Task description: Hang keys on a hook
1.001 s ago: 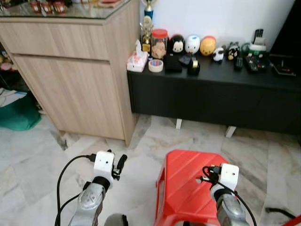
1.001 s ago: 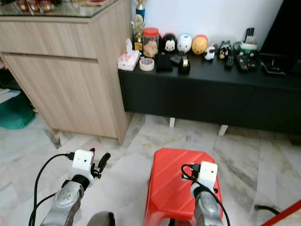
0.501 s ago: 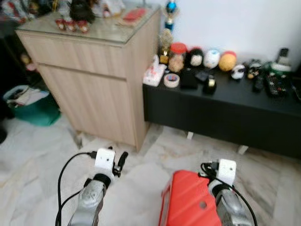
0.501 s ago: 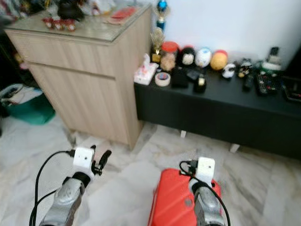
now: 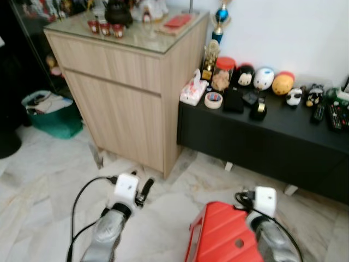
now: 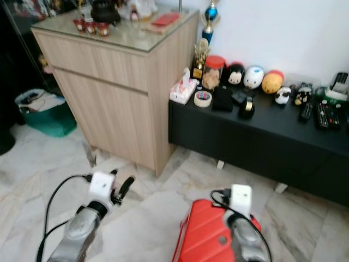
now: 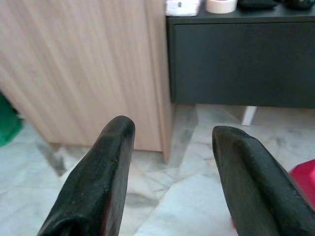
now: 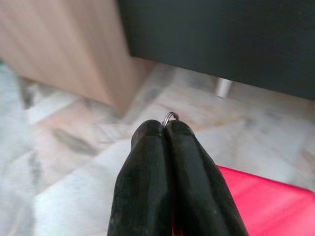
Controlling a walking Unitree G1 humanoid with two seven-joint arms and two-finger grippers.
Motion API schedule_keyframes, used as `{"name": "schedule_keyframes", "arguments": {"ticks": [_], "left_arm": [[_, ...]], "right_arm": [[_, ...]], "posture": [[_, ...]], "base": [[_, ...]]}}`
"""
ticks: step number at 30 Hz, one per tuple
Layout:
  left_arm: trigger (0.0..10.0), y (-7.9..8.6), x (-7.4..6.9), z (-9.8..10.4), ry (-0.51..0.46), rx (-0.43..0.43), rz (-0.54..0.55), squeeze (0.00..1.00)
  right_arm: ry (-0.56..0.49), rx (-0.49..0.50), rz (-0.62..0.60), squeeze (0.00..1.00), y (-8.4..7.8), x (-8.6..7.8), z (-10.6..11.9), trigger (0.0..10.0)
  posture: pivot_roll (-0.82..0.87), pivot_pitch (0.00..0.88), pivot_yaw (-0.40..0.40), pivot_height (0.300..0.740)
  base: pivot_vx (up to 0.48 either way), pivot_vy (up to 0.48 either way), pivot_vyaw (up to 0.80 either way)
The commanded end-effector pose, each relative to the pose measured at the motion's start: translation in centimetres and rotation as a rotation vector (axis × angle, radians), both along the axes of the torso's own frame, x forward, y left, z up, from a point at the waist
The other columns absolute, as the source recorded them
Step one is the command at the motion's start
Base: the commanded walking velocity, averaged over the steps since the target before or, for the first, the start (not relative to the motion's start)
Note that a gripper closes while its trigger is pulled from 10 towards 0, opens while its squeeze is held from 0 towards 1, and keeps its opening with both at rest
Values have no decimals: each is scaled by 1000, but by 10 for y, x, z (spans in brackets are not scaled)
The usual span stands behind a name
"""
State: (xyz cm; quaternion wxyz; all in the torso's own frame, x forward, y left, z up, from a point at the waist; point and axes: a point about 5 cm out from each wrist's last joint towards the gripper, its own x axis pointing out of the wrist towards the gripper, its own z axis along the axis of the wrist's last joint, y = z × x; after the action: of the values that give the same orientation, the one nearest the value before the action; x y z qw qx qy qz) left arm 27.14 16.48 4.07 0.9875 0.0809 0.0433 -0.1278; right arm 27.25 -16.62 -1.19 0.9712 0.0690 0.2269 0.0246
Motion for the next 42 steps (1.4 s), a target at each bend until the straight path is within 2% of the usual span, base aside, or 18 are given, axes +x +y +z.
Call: {"name": "schedule_keyframes", "arguments": {"ticks": [1,6,16,19,42], "left_arm": [[10000,-6,-1,-1,5,2,-27,0],[10000,-7,0,0,4,1,-33,0],[10000,-6,0,0,3,6,-38,0],[10000,-6,0,1,1,9,-41,0],[10000,-4,2,8,-23,16,-60,0]], "right_arm": [[16,-18,-32,0,-11,-3,-2,10000],[21,-20,-30,0,-10,-2,-1,10000],[6,-36,-30,0,-10,4,5,10000],[11,-80,-14,0,-11,7,7,10000],[-21,-76,30,0,-2,23,23,10000]], "posture": [[71,0,-40,740],[74,0,-45,740],[73,0,-41,740],[71,0,-41,740],[71,0,-44,740]], "base": [[0,0,0],[0,0,0],[-246,0,0],[-247,0,0],[-265,0,0]]}}
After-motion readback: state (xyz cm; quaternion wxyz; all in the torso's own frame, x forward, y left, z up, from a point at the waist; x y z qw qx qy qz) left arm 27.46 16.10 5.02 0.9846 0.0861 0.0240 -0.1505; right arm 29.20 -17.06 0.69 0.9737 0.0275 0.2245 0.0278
